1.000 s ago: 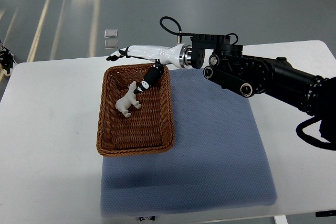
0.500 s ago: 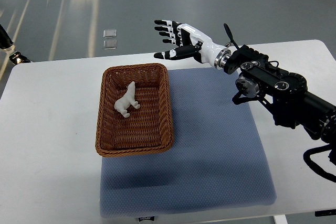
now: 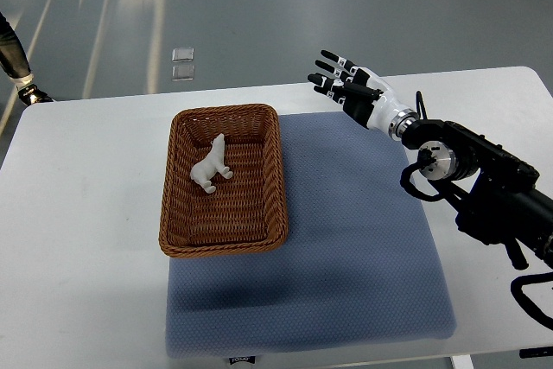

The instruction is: Place white bear in brown basket with right hand

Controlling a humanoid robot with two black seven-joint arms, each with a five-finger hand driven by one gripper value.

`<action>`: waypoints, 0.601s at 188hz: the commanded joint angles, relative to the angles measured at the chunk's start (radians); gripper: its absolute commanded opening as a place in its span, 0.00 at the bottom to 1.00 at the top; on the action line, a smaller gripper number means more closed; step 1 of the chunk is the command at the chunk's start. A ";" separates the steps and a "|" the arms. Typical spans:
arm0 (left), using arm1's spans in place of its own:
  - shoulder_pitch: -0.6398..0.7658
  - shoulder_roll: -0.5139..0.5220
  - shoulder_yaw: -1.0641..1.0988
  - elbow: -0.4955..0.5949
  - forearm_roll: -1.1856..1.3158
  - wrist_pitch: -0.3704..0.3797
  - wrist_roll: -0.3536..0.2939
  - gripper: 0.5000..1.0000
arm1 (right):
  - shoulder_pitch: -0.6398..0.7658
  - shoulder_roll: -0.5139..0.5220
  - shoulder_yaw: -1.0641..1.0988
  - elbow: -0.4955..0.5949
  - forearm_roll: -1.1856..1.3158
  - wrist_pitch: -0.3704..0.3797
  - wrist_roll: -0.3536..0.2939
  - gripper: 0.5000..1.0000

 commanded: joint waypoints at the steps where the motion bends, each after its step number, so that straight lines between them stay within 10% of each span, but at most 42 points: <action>1: 0.000 0.000 0.000 0.000 0.000 0.000 0.000 1.00 | -0.011 -0.003 0.001 0.000 0.054 0.000 -0.014 0.86; 113: 0.000 0.000 0.000 0.000 0.000 0.000 0.000 1.00 | -0.028 -0.019 0.001 0.002 0.097 0.009 -0.003 0.86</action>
